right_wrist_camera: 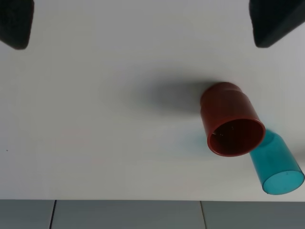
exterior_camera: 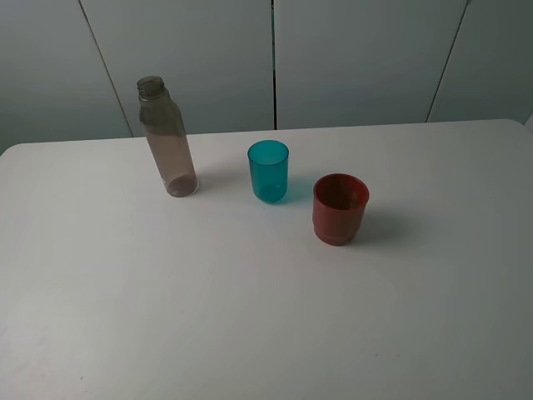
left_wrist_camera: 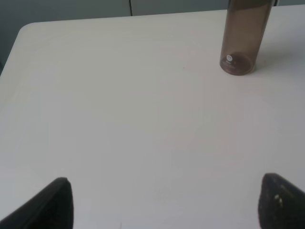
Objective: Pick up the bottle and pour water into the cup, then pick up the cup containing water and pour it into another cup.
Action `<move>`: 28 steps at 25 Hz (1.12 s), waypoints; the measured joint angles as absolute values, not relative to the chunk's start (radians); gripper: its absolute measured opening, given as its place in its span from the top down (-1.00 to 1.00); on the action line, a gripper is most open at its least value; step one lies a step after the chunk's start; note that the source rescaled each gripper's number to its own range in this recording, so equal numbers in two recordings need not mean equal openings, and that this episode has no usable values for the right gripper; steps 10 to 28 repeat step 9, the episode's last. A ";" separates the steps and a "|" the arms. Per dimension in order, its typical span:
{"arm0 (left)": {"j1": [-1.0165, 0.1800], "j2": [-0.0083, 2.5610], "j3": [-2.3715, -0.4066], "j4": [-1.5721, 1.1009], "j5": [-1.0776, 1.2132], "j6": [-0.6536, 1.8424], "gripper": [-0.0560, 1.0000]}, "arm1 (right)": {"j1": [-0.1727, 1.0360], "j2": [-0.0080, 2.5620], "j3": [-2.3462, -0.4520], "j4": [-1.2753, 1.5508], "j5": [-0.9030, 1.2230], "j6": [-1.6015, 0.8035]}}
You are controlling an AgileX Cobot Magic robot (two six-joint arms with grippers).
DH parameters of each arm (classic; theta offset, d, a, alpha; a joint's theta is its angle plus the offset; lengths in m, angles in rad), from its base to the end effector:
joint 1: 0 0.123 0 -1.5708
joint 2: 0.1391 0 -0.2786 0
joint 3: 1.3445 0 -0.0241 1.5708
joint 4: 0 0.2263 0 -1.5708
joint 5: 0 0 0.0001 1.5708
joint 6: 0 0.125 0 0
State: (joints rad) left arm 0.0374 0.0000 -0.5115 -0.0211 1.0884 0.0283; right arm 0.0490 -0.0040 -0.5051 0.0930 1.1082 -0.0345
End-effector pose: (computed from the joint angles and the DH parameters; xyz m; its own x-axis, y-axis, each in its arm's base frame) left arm 0.0078 -0.0020 0.2502 -0.4703 0.0009 -0.8825 -0.0122 0.9999 0.0075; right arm 0.0058 0.0107 0.2466 -0.4886 -0.0169 -0.8724 -0.1178 0.9919 0.0468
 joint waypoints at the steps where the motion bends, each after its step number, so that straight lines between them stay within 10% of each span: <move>1: 0.037 0.000 -0.512 -0.021 1.088 0.028 -0.88 | 0.049 -0.004 -0.505 0.093 1.108 -0.035; 28: 0.037 0.000 -0.512 -0.021 1.088 0.032 -0.88 | 0.049 -0.004 -0.505 0.093 1.108 -0.035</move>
